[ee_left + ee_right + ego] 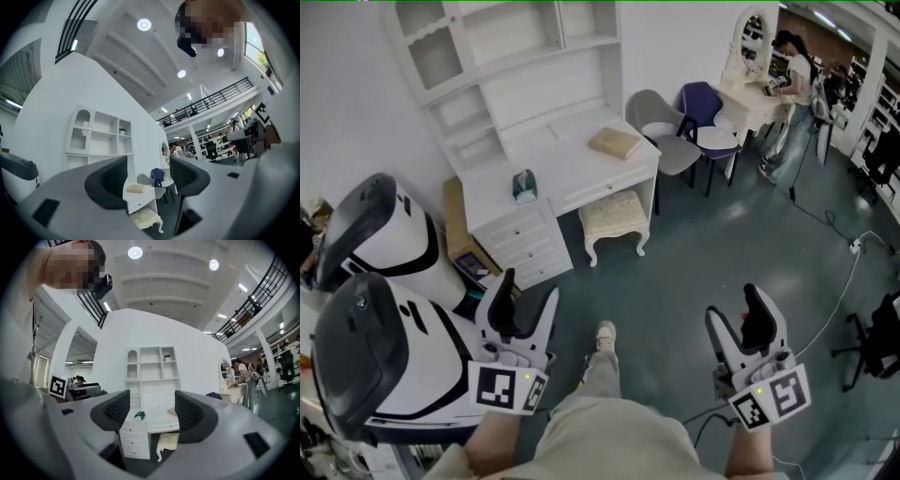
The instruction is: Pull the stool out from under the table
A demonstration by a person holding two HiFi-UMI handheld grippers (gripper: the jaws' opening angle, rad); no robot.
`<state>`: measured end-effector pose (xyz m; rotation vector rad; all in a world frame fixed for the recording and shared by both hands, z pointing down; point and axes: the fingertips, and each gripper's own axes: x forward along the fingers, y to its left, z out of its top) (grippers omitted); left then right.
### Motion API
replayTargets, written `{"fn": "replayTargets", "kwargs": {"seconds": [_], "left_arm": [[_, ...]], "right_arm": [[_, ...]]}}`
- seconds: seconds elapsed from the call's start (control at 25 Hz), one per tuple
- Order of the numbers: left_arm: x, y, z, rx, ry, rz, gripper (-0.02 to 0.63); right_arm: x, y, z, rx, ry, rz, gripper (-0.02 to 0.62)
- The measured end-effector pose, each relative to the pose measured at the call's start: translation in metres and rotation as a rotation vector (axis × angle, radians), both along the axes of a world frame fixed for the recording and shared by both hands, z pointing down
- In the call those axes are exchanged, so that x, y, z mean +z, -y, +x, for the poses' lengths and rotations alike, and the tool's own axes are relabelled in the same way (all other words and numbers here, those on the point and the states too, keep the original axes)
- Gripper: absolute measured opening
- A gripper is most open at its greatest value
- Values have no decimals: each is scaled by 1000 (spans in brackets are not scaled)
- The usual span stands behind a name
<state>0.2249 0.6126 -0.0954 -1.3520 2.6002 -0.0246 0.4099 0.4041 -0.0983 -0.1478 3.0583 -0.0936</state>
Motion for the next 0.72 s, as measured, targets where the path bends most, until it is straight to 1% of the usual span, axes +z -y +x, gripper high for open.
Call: {"fn": "replayTargets", "kwargs": {"seconds": [0.12, 0.32, 0.56, 0.72], "left_arm": [[8, 14, -20, -1, -9, -18, 275], [18, 39, -56, 7, -37, -45, 275], [27, 81, -116, 24, -60, -66, 277], [38, 114, -164, 42, -85, -95, 278]], "right_arm": [[5, 10, -16, -14, 16, -26, 299], [18, 32, -53, -11, -25, -41, 299], [29, 68, -116, -8, -81, -41, 298], [35, 95, -165, -1, -121, -51, 298]]}}
